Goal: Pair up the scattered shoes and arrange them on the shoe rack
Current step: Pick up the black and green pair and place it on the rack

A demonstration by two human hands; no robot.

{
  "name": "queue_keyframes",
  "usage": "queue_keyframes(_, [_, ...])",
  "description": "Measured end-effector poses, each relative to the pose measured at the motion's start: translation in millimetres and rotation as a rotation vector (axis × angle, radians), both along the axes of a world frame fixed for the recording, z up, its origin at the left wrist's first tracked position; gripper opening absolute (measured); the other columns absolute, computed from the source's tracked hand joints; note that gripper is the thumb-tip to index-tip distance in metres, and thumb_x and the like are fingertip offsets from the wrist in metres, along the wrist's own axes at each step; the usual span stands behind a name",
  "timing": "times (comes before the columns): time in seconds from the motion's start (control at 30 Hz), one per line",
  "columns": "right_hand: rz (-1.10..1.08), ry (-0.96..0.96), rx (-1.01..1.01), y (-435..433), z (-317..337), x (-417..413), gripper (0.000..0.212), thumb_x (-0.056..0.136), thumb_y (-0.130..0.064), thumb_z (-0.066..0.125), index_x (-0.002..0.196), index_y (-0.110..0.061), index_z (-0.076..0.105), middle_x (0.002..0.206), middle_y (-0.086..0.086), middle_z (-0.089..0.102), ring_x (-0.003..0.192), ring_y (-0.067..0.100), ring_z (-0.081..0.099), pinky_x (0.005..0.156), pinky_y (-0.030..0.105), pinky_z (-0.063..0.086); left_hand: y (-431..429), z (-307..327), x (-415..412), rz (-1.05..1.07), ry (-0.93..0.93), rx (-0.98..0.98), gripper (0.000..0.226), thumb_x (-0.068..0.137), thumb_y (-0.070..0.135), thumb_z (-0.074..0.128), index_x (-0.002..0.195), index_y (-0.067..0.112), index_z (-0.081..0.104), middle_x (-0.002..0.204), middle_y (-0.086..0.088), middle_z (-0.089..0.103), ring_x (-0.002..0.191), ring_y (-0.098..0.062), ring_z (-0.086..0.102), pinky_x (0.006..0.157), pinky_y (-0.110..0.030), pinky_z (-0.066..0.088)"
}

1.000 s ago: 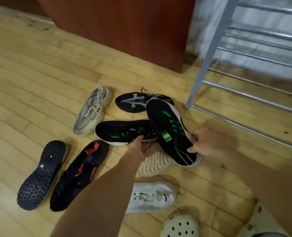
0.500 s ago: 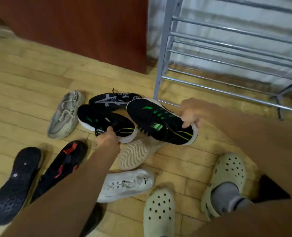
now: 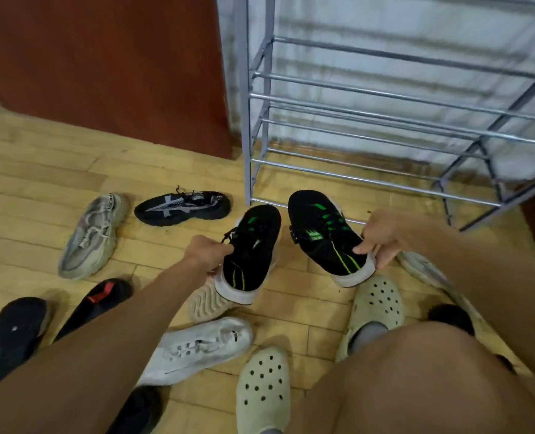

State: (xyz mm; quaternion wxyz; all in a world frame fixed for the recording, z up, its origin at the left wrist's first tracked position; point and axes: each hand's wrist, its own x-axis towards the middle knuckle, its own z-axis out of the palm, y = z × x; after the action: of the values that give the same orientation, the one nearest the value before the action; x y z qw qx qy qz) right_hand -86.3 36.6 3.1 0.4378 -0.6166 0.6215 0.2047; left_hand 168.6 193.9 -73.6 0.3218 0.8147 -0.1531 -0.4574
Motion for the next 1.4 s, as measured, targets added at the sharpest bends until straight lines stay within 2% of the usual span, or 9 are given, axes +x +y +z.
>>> queue_keyframes(0.13, [-0.250, -0.135, 0.014, -16, -29, -17, 0.031, 0.082, 0.007, 0.067, 0.110, 0.015, 0.058, 0.117, 0.027, 0.063, 0.101, 0.041, 0.065, 0.086, 0.053, 0.055, -36, -5, -26, -0.028, 0.094, -0.038, 0.007, 0.083, 0.006, 0.065, 0.086, 0.000, 0.065, 0.088, -0.014, 0.064, 0.076, -0.027, 0.060, 0.061, -0.030, 0.048])
queue_keyframes(0.27, [-0.446, -0.289, -0.043, -34, -67, -22, 0.035, 0.078, 0.004, 0.073, 0.110, 0.013, 0.060, 0.109, 0.025, 0.068, 0.088, 0.036, 0.069, 0.075, 0.050, 0.059, -79, -24, -37, 0.008, 0.136, -0.104, 0.021, 0.085, 0.005, 0.063, 0.106, 0.001, 0.063, 0.094, -0.015, 0.066, 0.075, -0.026, 0.063, 0.055, -0.028, 0.049])
queue_keyframes(0.5, [-0.608, -0.436, -0.120, -91, -125, -13, 0.014, 0.081, -0.002, 0.073, 0.095, -0.002, 0.071, 0.094, 0.018, 0.073, 0.079, 0.033, 0.072, 0.073, 0.043, 0.061, -170, -57, -22, 0.075, 0.079, -0.205, 0.024, 0.088, 0.003, 0.063, 0.112, 0.007, 0.061, 0.112, -0.015, 0.065, 0.102, -0.032, 0.064, 0.093, -0.047, 0.052])
queue_keyframes(0.63, [-0.640, -0.509, -0.118, -124, -154, -4, 0.013, 0.080, -0.005, 0.074, 0.077, -0.017, 0.070, 0.094, 0.015, 0.075, 0.081, 0.033, 0.074, 0.077, 0.045, 0.061, -211, -79, -11, 0.076, 0.060, -0.233, 0.031, 0.089, 0.005, 0.061, 0.120, 0.003, 0.059, 0.112, -0.013, 0.065, 0.101, -0.030, 0.064, 0.091, -0.044, 0.053])
queue_keyframes(0.9, [-0.670, -0.635, -0.115, -136, -188, 37, 0.030, 0.087, -0.003, 0.065, 0.116, -0.011, 0.068, 0.103, 0.013, 0.073, 0.088, 0.028, 0.072, 0.068, 0.034, 0.061, -246, -108, 1, 0.035, -0.069, -0.200, 0.023, 0.093, 0.020, 0.056, 0.110, 0.009, 0.067, 0.110, -0.010, 0.069, 0.102, -0.028, 0.064, 0.093, -0.047, 0.052])
queue_keyframes(1.0, [-0.678, -0.618, -0.109, -133, -194, 48, 0.037, 0.089, 0.000, 0.062, 0.124, -0.011, 0.063, 0.111, 0.014, 0.070, 0.093, 0.029, 0.071, 0.073, 0.035, 0.060, -245, -108, 2, -0.003, -0.117, -0.185, 0.030, 0.098, 0.024, 0.048, 0.121, 0.013, 0.062, 0.117, -0.005, 0.064, 0.105, -0.021, 0.058, 0.096, -0.036, 0.048])
queue_keyframes(1.1, [-0.629, -0.552, -0.076, -127, -191, 49, 0.041, 0.092, -0.002, 0.058, 0.131, -0.012, 0.057, 0.115, 0.015, 0.067, 0.097, 0.033, 0.069, 0.078, 0.040, 0.058, -239, -95, -3, -0.054, -0.100, -0.154, 0.040, 0.101, 0.020, 0.038, 0.140, 0.014, 0.045, 0.130, -0.005, 0.054, 0.104, -0.015, 0.049, 0.086, -0.026, 0.039])
queue_keyframes(1.2, [-0.465, -0.401, -0.117, -115, -177, 50, 0.043, 0.092, -0.010, 0.055, 0.135, -0.008, 0.048, 0.123, 0.017, 0.060, 0.106, 0.034, 0.063, 0.088, 0.048, 0.055, -223, -77, -8, -0.169, -0.100, -0.153, 0.043, 0.101, 0.016, 0.037, 0.144, 0.010, 0.038, 0.144, -0.004, 0.044, 0.129, -0.024, 0.045, 0.096, -0.029, 0.038])
queue_keyframes(1.4, [-0.065, -0.293, -0.348, -80, -113, 69, 0.041, 0.089, -0.009, 0.055, 0.128, -0.001, 0.052, 0.124, 0.020, 0.054, 0.108, 0.033, 0.058, 0.077, 0.027, 0.044, -168, -45, 2, -0.400, -0.112, -0.074, 0.027, 0.098, 0.017, 0.043, 0.119, 0.013, 0.059, 0.111, 0.000, 0.047, 0.101, -0.020, 0.047, 0.084, -0.028, 0.036])
